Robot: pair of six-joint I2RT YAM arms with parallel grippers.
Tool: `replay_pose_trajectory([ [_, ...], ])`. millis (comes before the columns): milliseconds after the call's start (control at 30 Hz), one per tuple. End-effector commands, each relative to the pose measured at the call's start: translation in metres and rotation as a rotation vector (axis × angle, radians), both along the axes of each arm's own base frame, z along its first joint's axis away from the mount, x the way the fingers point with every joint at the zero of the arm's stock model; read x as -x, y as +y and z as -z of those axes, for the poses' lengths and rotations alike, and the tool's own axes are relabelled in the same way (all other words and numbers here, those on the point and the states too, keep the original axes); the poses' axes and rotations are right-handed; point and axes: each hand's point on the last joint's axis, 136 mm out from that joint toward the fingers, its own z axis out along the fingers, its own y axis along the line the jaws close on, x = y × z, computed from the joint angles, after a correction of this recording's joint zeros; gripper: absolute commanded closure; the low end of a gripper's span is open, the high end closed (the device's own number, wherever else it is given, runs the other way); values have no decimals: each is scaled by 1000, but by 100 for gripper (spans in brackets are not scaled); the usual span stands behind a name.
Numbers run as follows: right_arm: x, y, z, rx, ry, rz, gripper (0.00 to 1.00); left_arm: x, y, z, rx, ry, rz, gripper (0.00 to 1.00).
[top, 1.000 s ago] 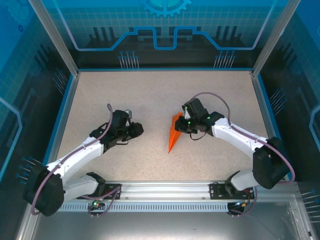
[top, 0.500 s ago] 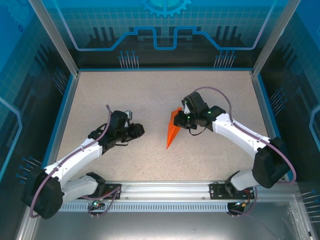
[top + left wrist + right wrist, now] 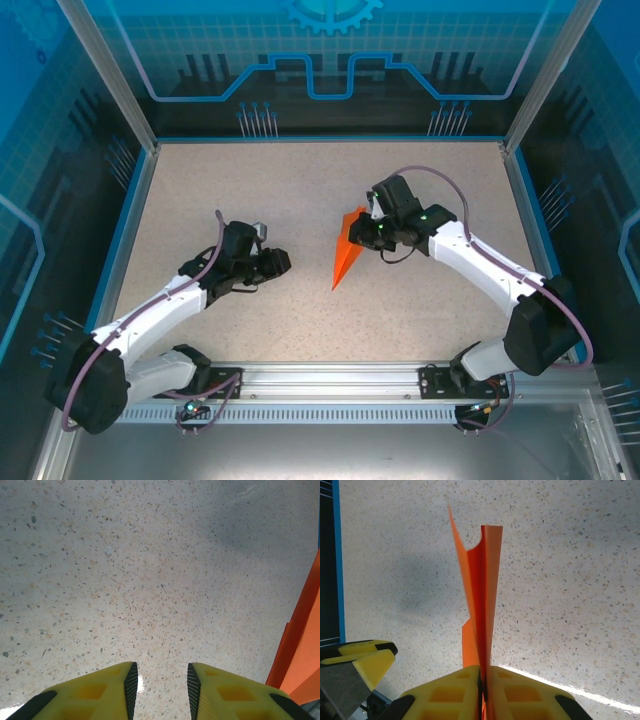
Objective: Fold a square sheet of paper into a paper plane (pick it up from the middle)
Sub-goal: Turn over the paper at the center of the table.
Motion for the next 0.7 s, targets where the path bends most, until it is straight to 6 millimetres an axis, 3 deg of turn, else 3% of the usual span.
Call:
replay_pose_trajectory([
  [0,6,-12,3,34,29,13,88,-2,2,-3,-9,-6,-1,65],
  [200,20,-46,27,282,134,19,88,-8,7,6,-40,-4,-32,66],
  [367,23,-67,25,737,164,-37,91,-8,18,14,-78,-12,-78,66],
  [533,19,-73,29,1096,227,-29,91,-10,38,14,-140,-28,-147,67],
  [667,13,-58,45,1214,251,-60,92,-7,62,11,-183,-56,-248,62],
])
